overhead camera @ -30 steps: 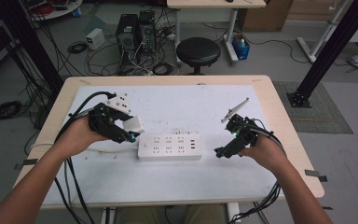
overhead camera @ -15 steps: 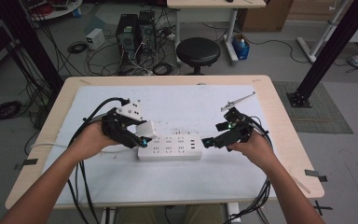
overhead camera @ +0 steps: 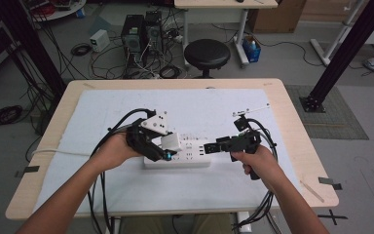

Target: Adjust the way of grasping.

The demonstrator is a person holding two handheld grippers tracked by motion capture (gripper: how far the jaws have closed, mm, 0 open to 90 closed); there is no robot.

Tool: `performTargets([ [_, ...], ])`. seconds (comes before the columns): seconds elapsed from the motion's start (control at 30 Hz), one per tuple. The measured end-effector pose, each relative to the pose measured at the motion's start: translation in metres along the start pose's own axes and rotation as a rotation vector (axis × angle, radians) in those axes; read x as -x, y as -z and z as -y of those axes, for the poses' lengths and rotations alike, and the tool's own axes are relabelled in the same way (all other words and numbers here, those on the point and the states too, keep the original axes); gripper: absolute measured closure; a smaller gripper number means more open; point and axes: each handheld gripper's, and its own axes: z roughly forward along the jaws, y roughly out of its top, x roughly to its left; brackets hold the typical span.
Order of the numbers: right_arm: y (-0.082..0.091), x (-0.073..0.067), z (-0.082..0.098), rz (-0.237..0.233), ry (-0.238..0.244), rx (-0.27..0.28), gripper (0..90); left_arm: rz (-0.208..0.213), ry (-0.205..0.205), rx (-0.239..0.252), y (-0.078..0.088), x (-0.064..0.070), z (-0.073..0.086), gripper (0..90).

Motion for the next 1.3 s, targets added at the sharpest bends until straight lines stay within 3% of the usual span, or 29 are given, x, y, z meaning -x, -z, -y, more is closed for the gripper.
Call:
performTargets([
  [0.13,-0.004,0.0,0.003,-0.066,-0.057,0.012,1.1,0.012,-0.023,0.01,-0.006,0.003,-0.008,42.5],
  [0.23,-0.006,-0.001,0.004,-0.088,-0.081,0.017,1.1,0.015,-0.044,0.012,-0.012,0.006,-0.014,42.5],
  [0.6,-0.015,0.001,0.001,-0.075,-0.155,0.004,4.1,0.013,-0.11,0.018,-0.031,0.015,-0.03,42.5],
  [0.8,-0.026,0.002,0.0,-0.106,-0.18,-0.006,6.9,0.015,-0.122,0.027,-0.038,0.02,-0.033,42.5],
  [0.83,-0.029,0.004,0.0,-0.128,-0.202,-0.007,14.5,0.01,-0.121,0.03,-0.039,0.021,-0.034,42.4],
  [0.93,-0.032,0.006,0.0,-0.148,-0.223,-0.015,16.6,0.01,-0.124,0.031,-0.04,0.021,-0.034,42.4],
  [1.17,-0.035,0.009,0.002,-0.182,-0.245,-0.002,33.2,0.005,-0.139,0.019,-0.041,0.021,-0.033,42.4],
  [1.3,-0.036,0.013,0.003,-0.212,-0.289,0.008,42.1,-0.006,-0.158,0.008,-0.043,0.022,-0.034,42.4],
])
